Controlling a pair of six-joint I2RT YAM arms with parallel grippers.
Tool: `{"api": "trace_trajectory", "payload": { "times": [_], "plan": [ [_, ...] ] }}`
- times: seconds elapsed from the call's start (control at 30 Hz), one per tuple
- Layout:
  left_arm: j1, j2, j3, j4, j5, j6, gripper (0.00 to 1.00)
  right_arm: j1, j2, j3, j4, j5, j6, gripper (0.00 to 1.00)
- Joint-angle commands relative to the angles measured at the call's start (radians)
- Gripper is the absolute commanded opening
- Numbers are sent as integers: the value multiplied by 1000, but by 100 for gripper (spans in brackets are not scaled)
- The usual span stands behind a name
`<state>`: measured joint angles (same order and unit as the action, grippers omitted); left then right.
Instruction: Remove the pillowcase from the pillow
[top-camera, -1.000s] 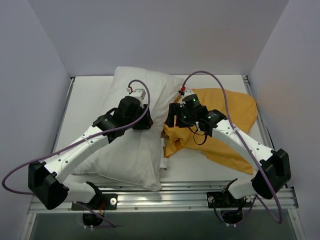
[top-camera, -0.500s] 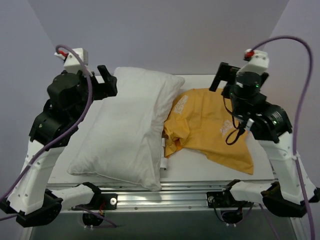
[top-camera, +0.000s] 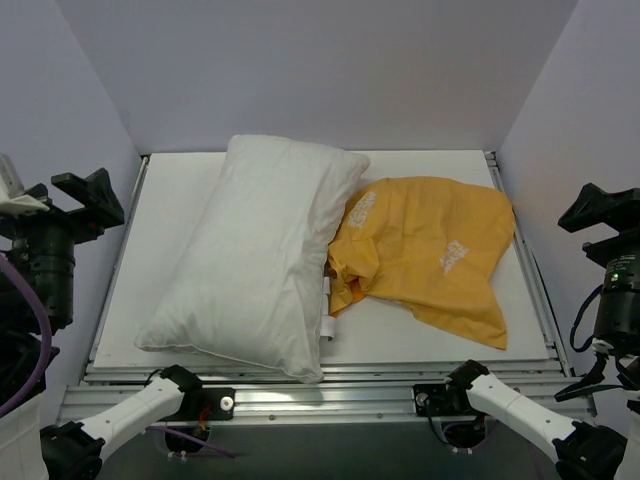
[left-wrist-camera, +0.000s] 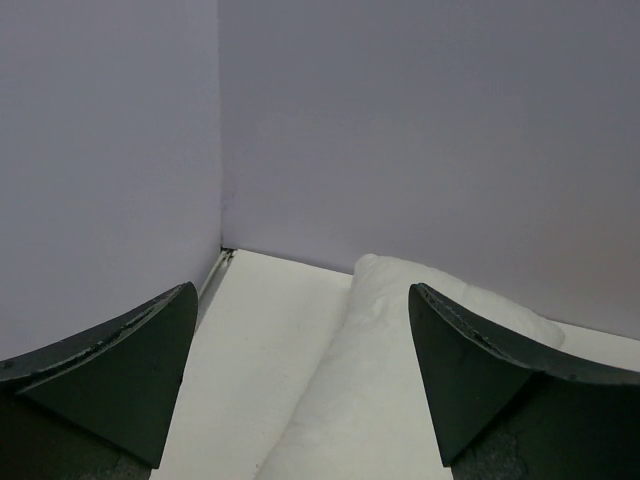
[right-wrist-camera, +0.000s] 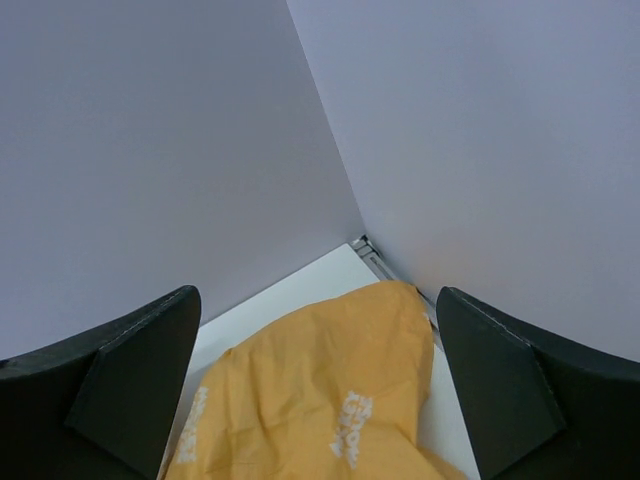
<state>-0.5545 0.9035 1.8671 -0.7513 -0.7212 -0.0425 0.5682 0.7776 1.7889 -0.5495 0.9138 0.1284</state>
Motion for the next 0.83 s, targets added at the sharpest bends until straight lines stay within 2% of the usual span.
{"api": "trace_trajectory", "payload": {
  "times": [0.0, 0.33, 0.8],
  "plan": [
    [2, -26, -34, 30, -101, 87, 94, 2, 19, -51, 22, 37, -58, 100],
    [2, -74, -75, 13, -156, 113, 94, 13, -69, -140, 92, -10, -113, 100],
    [1, -75, -108, 4, -123, 67, 94, 16, -51, -164, 89, -90, -98, 100]
  ]
}}
